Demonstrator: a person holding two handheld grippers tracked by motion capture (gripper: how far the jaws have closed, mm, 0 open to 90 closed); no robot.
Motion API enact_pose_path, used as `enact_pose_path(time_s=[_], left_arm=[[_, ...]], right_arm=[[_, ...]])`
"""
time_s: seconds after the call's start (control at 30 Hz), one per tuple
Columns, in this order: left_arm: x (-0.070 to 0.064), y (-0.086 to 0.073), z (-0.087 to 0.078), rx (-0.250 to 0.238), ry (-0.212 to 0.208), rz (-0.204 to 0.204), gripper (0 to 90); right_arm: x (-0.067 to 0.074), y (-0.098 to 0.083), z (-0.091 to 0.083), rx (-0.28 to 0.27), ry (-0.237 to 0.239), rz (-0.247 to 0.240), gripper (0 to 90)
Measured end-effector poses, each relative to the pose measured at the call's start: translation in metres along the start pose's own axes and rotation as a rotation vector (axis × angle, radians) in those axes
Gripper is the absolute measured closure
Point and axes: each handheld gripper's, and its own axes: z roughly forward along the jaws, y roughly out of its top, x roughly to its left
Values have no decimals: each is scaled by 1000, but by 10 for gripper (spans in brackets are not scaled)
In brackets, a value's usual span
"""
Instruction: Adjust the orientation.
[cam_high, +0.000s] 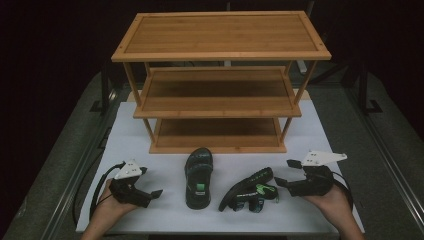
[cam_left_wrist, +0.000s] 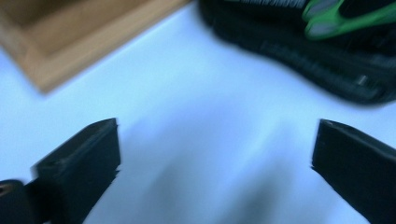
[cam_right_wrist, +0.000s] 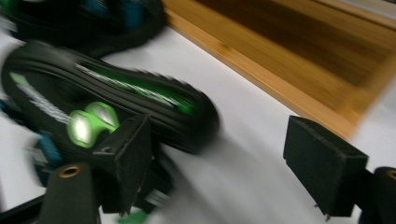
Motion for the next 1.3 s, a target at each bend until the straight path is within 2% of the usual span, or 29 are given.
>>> enact_pose_path(time_s=[0.03, 0.17, 0.27, 0.43, 0.53, 0.8, 0.9, 0.97, 1.03, 1.3], left_arm=[[1, -5, -1, 7, 20, 3, 4], [3, -17, 1, 29, 36, 6, 4], [4, -18, 5, 53, 28, 5, 1], [4, -19, 6, 51, 25, 5, 1], [4, -19, 6, 51, 25, 5, 1], [4, -19, 6, 50, 24, 3, 1], [4, -19, 6, 50, 24, 2, 1], [4, -19, 6, 50, 24, 2, 1], [4, -19, 6, 50, 23, 2, 1], [4, -19, 6, 50, 24, 2, 1]], right_arm=[[3, 3, 0, -6, 11, -12, 240], [19, 16, 2, -28, 89, -59, 261], [31, 26, 7, -36, 147, -100, 261], [51, 45, 20, -37, 223, -166, 264], [62, 55, 34, -17, 268, -204, 265], [86, 60, 69, 68, 316, -311, 295], [93, 61, 74, 98, 320, -351, 320], [98, 61, 77, 114, 321, -397, 368], [101, 61, 79, 124, 321, -421, 408], [93, 63, 79, 118, 344, -390, 486]])
